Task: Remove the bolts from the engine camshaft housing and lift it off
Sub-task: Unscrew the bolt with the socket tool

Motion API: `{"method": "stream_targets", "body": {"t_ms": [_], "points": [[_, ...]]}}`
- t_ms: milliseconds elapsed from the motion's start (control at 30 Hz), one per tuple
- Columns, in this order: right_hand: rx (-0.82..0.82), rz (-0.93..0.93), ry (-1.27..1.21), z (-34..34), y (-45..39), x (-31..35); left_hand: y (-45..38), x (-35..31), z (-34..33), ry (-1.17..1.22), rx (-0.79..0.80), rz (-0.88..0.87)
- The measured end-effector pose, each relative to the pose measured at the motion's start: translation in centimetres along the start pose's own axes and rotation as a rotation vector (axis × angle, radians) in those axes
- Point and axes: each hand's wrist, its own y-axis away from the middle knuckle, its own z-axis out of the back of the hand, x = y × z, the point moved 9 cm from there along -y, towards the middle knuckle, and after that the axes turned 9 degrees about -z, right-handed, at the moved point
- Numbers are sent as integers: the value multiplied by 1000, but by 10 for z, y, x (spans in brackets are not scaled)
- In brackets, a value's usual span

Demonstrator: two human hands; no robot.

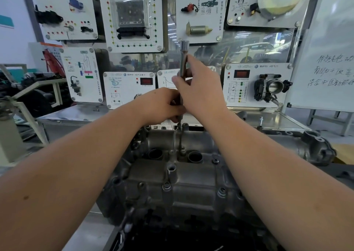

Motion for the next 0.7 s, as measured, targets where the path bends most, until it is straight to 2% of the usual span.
{"method": "stream_targets", "body": {"t_ms": [233,500,700], "points": [[51,35,28,-7,1,6,2,1,2,14,-11,1],[15,-16,-50,-1,0,-1,-2,0,-1,34,-7,-2],[35,22,-19,-4,-1,1,1,-1,2,54,-20,-5]]}}
